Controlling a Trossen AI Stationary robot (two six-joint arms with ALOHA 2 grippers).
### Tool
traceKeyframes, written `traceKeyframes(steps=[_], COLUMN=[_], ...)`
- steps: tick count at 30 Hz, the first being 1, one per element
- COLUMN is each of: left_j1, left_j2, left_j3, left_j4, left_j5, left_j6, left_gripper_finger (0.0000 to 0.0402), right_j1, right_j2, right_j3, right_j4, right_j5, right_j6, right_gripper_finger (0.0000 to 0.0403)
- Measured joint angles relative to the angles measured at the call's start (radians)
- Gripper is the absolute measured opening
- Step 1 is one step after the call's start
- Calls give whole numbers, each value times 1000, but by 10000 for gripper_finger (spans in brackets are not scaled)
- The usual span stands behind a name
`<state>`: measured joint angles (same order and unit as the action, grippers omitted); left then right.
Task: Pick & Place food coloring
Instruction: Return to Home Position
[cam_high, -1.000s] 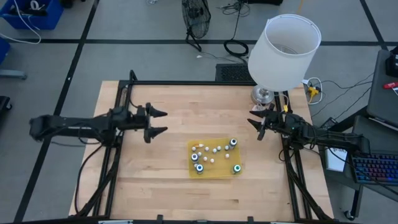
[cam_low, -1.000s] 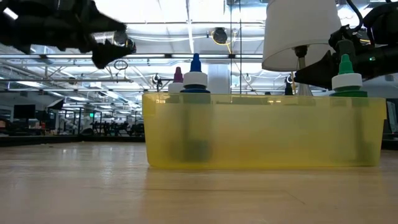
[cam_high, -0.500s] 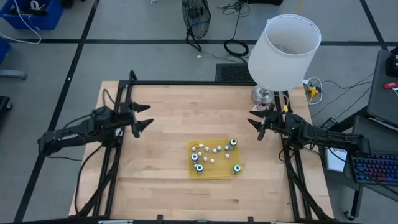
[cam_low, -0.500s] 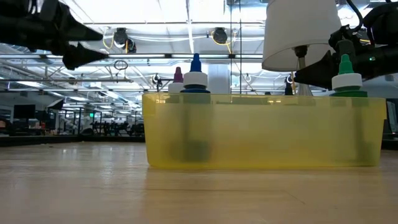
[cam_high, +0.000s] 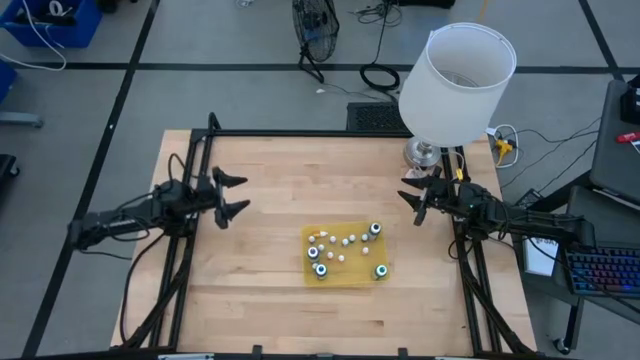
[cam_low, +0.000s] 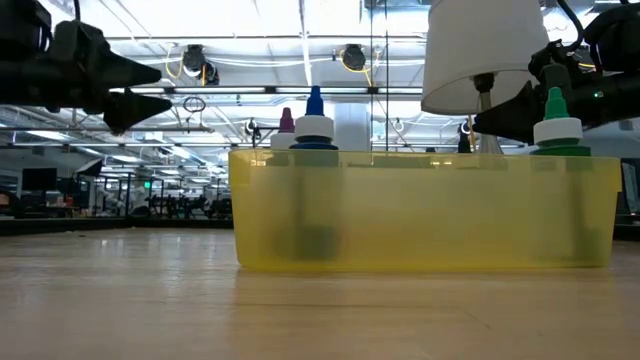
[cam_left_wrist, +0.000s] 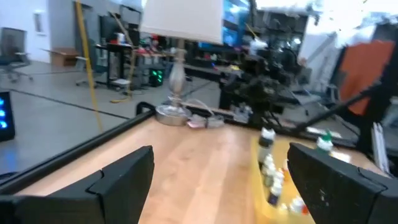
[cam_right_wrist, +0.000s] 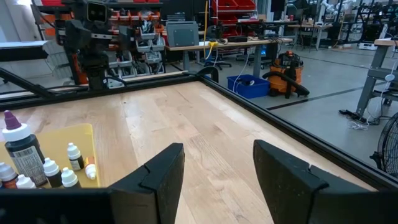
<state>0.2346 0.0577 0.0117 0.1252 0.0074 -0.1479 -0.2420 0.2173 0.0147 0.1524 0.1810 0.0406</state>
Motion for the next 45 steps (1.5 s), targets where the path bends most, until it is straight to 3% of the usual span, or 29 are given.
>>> traceKeyframes(steps=[9, 17, 45], left_j1=[-95, -124, -124], left_j2=[0, 0, 1], left_j3=[33, 26, 25], left_j4=[-162, -141, -144], left_j5=[8, -114, -122], left_j6=[37, 42, 87], left_gripper_finger=[365, 365, 365], right_j1=[0, 0, 0], right_j2=[0, 0, 0], right_j3=[0, 0, 0], right_j4=[0, 0, 0], right_j5=[0, 0, 0], right_j6=[0, 0, 0], right_gripper_finger=[181, 181, 181])
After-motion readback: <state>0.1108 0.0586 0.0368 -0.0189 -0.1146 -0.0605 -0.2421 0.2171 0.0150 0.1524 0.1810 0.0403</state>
